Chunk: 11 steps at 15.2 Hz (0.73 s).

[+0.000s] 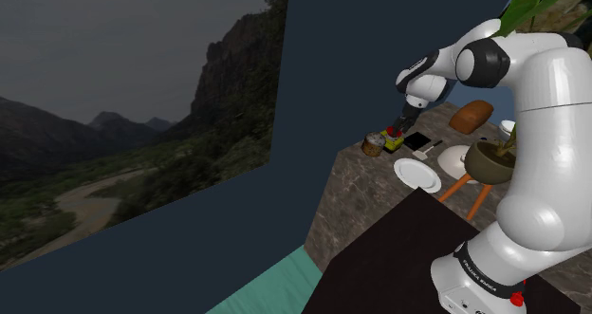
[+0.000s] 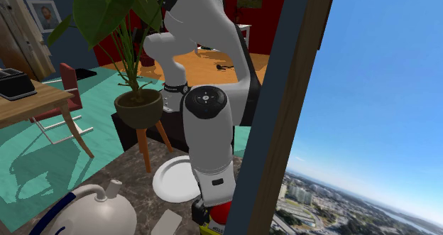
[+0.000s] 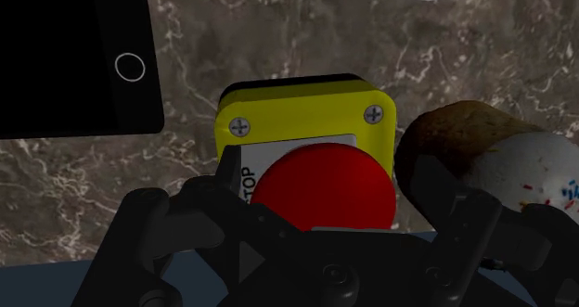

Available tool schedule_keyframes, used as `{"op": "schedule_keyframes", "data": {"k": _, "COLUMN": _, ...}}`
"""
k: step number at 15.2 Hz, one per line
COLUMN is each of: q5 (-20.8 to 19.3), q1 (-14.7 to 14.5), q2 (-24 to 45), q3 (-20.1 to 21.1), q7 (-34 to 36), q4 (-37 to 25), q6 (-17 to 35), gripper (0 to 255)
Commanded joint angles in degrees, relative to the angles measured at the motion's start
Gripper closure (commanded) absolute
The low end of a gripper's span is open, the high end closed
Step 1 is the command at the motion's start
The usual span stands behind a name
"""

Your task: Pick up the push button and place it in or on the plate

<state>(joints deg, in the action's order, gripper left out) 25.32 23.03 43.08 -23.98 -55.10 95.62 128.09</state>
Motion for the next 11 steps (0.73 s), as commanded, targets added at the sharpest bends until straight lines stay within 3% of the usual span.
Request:
{"op": "schedule_keyframes", "data": {"k": 1, "q5": 0.01, "q1": 0.00, "q2": 0.01, "q3": 0.01, "q7": -0.01, "q4": 0.01, "q6": 0.03, "gripper": 0}}
{"op": "schedule_keyframes", "data": {"k": 3, "q5": 0.01, "q1": 0.00, "q2": 0.01, "q3": 0.00, "q7": 0.00, "q4": 0.01, "q6": 0.02, "gripper": 0}}
{"op": "schedule_keyframes", "data": {"k": 4, "q5": 0.01, "q1": 0.00, "q2": 0.01, "q3": 0.00, "q7": 0.00, "q4": 0.01, "q6": 0.02, "gripper": 255}}
{"op": "schedule_keyframes", "data": {"k": 11, "q5": 0.03, "q1": 0.05, "q2": 0.10, "q3": 0.03, "q7": -0.03, "q4": -0.08, "q6": 0.02, "gripper": 255}}
